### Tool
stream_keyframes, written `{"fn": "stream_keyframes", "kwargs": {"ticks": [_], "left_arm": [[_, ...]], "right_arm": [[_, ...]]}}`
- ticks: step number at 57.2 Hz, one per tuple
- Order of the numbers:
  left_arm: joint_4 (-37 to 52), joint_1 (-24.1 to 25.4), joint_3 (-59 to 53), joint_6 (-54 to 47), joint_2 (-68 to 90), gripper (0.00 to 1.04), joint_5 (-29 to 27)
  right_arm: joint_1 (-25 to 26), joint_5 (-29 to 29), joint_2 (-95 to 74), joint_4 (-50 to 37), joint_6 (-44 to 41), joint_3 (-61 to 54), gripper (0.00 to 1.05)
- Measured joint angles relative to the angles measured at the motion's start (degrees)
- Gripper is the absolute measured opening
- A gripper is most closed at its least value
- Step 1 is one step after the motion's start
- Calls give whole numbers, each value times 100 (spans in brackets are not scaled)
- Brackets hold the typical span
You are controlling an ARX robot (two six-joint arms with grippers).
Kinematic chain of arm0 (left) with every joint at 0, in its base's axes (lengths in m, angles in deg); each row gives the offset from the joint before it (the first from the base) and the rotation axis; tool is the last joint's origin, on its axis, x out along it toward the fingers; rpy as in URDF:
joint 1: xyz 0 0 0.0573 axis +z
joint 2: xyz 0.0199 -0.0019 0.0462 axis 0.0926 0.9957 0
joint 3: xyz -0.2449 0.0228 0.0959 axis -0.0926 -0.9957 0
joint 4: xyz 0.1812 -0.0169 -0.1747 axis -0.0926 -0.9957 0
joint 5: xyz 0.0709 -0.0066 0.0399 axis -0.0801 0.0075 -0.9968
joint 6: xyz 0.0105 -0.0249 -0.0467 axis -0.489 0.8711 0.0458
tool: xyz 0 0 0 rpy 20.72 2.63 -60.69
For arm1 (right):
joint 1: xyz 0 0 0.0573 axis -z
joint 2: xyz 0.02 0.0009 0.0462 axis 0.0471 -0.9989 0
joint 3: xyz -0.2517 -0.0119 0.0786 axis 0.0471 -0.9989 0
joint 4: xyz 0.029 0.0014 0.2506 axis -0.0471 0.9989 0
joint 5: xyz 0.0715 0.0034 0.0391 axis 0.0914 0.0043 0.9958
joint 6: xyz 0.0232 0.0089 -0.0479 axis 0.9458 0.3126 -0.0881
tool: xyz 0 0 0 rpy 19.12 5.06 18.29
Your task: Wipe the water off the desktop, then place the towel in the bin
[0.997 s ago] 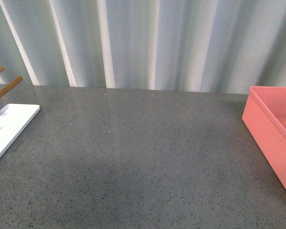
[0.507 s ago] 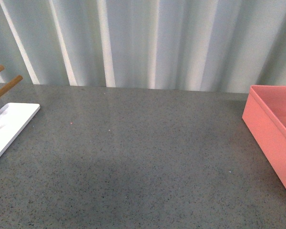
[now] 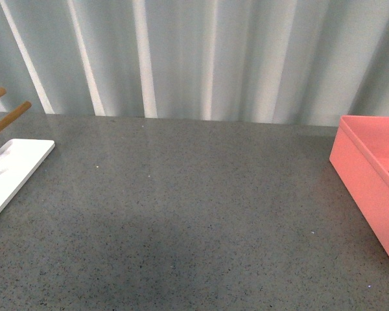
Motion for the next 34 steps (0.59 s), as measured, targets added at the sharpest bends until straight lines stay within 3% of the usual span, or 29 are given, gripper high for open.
{"fn": "stream_keyframes", "kwargs": {"ticks": [8, 10, 13, 18, 34], "left_arm": [[0, 0, 0, 0, 0, 98, 0], [0, 0, 0, 0, 0, 98, 0], [0, 0, 0, 0, 0, 98, 2], [0, 0, 0, 0, 4, 98, 0], [0, 0, 0, 0, 0, 98, 0]], "right_arm": [[-72, 20, 1126, 188, 205, -850, 98], [-151, -240, 1379, -24, 378, -1099, 95], [-378, -1217, 1956, -957, 907, -1775, 84], [-796, -2166, 2693, -1545, 1327, -2533, 70], [-1038, -2339, 3471, -1716, 1663, -3567, 17]]}}
